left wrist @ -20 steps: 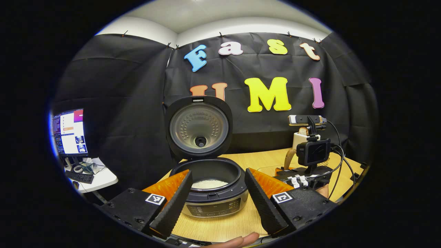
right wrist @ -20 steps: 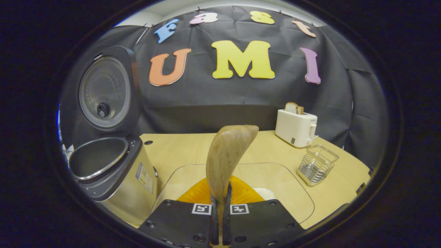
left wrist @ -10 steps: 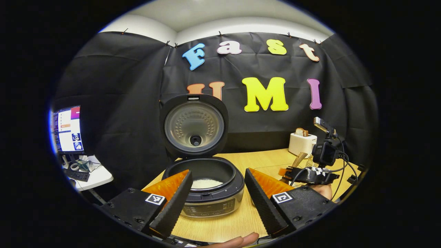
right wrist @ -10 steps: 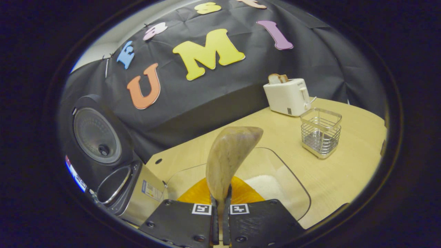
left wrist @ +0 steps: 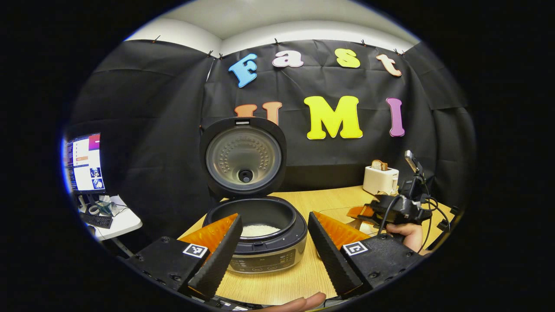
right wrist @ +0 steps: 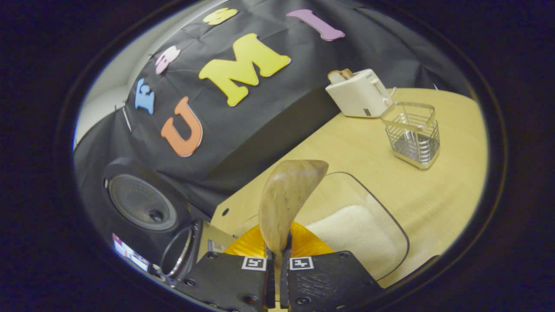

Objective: Close the left gripper, press the button to open the rice cooker; take a wooden spoon from the chopstick holder with the right hand, scoop a spoonful of rice and pour it into the rice cooker, then put the wooden spoon back into the chopstick holder.

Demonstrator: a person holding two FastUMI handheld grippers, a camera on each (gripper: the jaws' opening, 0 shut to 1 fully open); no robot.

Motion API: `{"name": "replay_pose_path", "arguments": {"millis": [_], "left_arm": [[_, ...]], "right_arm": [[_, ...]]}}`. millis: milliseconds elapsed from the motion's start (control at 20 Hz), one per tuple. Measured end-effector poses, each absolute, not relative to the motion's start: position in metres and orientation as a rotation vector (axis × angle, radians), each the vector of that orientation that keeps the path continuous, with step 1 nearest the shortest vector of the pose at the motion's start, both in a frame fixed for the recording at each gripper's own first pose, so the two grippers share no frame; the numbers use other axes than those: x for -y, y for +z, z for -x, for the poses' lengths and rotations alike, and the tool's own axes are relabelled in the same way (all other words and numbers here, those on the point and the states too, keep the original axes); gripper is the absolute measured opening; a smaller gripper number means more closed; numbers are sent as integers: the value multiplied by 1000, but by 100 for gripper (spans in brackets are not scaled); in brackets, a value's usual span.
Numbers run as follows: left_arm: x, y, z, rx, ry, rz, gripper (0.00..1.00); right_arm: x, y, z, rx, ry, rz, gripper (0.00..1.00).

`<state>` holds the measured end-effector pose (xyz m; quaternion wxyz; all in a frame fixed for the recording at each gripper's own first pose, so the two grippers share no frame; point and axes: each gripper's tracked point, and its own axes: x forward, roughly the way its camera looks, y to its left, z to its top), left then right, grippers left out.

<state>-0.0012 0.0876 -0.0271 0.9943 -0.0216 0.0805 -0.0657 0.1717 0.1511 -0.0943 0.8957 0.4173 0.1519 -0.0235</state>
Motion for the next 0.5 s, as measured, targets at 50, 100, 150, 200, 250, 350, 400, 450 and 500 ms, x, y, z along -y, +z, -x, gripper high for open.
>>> {"name": "replay_pose_path", "arguments": {"millis": [50, 100, 150, 200, 250, 350, 400, 450, 500], "left_arm": [[-88, -28, 1, -163, -130, 44, 97], [-90, -28, 1, -165, -127, 46, 97], [-90, -28, 0, -167, -125, 50, 97], [-91, -29, 0, -169, -124, 53, 97], [-92, -30, -1, -172, -122, 54, 97], [-94, -32, -2, -178, -115, 54, 97], [-94, -33, -2, -181, -113, 54, 97], [-94, -33, -3, -182, -112, 54, 97], [-95, -32, -3, -181, -106, 54, 97]], "right_arm": [[-152, -94, -172, -321, -41, -890, 5], [-151, -94, -173, -319, -35, -905, 5], [-149, -93, -173, -310, -32, -924, 5], [-148, -92, -173, -303, -30, -945, 5], [-146, -91, -173, -298, -28, -975, 5], [-143, -90, -171, -296, -22, -1041, 5], [-141, -89, -170, -304, -14, -1088, 5], [-140, -88, -168, -316, -5, -1150, 5], [-136, -86, -167, -322, -2, -1203, 5]]}}
